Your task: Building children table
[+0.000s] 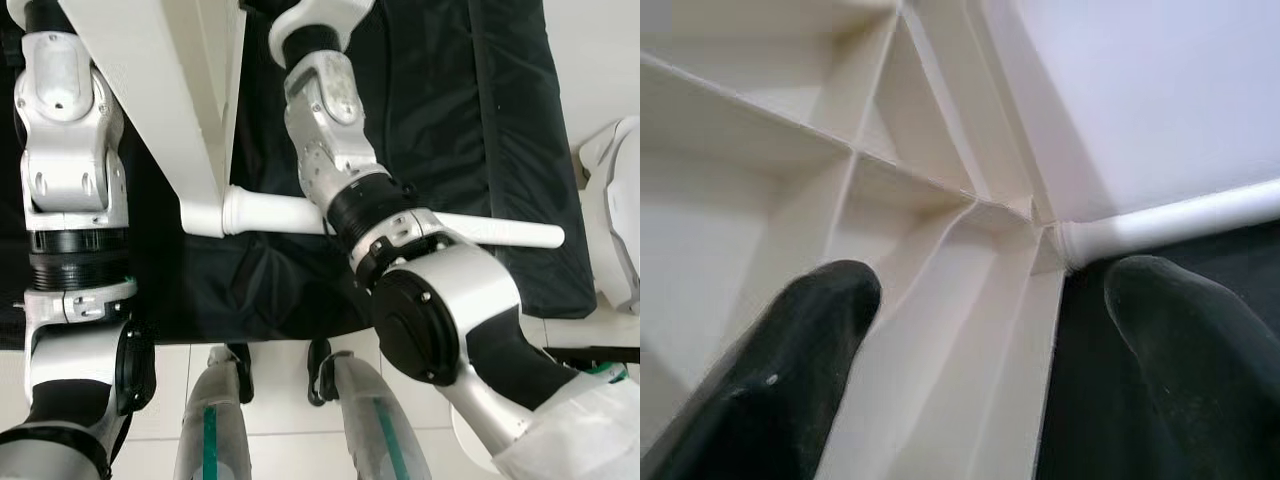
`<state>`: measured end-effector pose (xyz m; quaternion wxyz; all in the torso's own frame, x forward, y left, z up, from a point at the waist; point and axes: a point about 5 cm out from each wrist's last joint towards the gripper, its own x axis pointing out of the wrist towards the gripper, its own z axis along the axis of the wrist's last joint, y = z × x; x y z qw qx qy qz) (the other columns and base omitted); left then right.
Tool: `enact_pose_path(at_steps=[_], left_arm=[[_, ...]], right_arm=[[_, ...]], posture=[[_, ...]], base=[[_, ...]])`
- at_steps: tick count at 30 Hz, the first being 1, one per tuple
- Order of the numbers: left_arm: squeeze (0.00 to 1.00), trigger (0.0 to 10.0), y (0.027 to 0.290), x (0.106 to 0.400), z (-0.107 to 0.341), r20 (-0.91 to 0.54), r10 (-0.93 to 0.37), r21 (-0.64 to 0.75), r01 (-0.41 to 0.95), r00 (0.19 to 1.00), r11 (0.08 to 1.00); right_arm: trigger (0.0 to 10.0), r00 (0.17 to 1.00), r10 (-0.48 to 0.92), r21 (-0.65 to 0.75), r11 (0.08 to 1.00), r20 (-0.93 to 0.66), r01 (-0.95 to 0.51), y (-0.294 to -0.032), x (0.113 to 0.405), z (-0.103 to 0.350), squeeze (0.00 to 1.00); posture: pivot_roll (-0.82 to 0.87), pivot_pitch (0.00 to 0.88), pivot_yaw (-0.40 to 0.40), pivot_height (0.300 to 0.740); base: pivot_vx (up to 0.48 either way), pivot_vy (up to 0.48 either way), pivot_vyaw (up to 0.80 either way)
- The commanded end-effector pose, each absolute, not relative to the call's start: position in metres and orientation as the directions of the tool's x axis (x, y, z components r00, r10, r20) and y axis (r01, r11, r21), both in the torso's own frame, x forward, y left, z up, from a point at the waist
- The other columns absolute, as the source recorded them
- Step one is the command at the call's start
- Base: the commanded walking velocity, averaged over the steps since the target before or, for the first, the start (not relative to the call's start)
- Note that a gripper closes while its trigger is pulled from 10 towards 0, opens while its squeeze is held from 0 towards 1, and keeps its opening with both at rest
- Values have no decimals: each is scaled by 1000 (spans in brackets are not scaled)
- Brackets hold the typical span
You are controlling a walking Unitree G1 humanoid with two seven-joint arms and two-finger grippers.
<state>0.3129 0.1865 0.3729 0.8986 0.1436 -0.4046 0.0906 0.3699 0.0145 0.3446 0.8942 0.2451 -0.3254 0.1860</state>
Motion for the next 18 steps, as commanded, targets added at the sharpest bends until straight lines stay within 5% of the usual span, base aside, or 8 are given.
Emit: enact_pose_path(at_steps=[1,8,10,11,12,13,14,18], left_arm=[[1000,10000,187,300,378,787,49,212,-345,614,914],[1000,10000,189,284,368,779,99,257,-458,620,851],[1000,10000,189,280,360,761,136,241,-471,634,849],[992,10000,188,278,357,750,147,258,-489,645,833],[992,10000,188,278,357,750,147,258,-489,645,833],[251,10000,188,276,354,737,162,267,-502,657,823],[0,10000,189,275,350,717,175,283,-511,675,812],[0,10000,187,272,339,664,191,330,-513,723,793]], right_arm=[[10000,716,180,334,790,675,-513,17,366,334,1000],[10000,694,244,223,831,678,-510,2,362,302,1000],[10000,695,263,189,845,669,-501,-6,360,291,933],[10000,699,267,178,851,663,-495,-11,360,286,0],[10000,699,267,178,851,663,-495,-11,360,286,0],[10000,704,270,167,858,656,-485,-17,360,280,0],[10000,709,274,160,863,650,-479,-22,359,276,0],[10000,720,280,137,876,635,-462,-33,356,268,0]], posture=[[132,342,-88,740],[140,341,-85,740],[140,341,-85,740],[133,340,-81,740],[133,340,-81,740],[133,339,-79,740],[134,339,-78,740],[135,336,-79,740]], base=[[0,0,0],[0,0,0],[0,0,0],[0,0,0],[0,0,0],[0,0,0],[0,0,0],[0,0,0]])
